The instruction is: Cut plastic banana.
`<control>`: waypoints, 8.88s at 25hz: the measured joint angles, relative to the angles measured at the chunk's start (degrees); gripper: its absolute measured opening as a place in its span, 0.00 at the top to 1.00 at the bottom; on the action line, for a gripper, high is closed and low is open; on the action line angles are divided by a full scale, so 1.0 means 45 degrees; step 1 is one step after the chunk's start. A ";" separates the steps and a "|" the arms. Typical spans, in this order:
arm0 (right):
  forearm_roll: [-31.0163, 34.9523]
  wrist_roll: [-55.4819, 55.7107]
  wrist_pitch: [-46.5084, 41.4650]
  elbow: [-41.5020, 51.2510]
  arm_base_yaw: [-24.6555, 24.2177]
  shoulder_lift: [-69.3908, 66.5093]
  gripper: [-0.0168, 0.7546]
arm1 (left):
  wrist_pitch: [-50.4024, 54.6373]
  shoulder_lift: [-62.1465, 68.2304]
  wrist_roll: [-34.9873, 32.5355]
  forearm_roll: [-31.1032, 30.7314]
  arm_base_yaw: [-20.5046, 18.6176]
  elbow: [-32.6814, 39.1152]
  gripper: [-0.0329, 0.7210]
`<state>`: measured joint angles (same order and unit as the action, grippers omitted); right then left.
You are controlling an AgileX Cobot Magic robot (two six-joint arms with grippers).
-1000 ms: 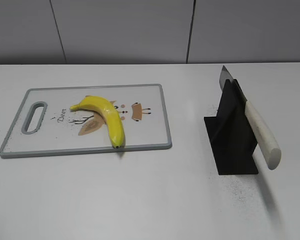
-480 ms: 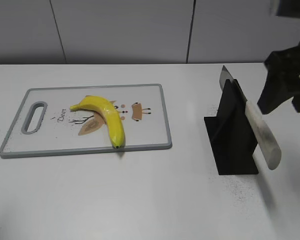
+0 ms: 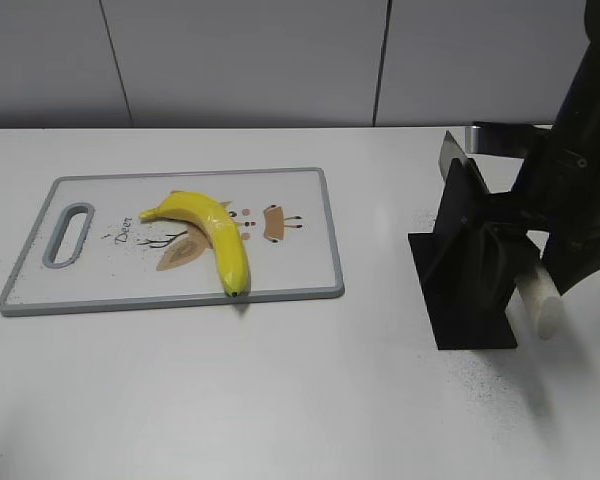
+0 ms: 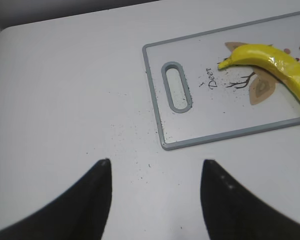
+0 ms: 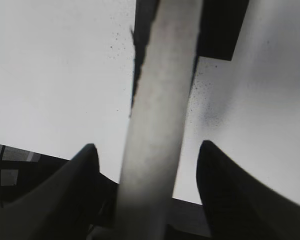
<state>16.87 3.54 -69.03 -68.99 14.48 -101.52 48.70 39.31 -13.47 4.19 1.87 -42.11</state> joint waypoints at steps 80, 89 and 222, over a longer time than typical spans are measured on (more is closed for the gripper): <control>0.1612 -1.5886 -0.0279 -1.0617 0.3147 -0.3665 0.73 | 0.2994 1.2173 -1.3746 0.3188 0.2757 -1.0120 0.27; 0.1812 -1.6278 -0.0173 -1.0617 0.3098 -0.3669 0.73 | 0.3101 1.2736 -1.3746 0.3101 0.2767 -1.0120 0.86; -0.4777 0.6503 0.5612 0.3765 0.2841 0.6646 0.73 | 0.3973 -0.8804 0.1888 -0.0764 0.1175 0.2653 0.24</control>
<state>-4.63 32.81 -43.78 -52.04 27.26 -71.61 66.58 -0.31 -4.97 0.75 7.16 -30.17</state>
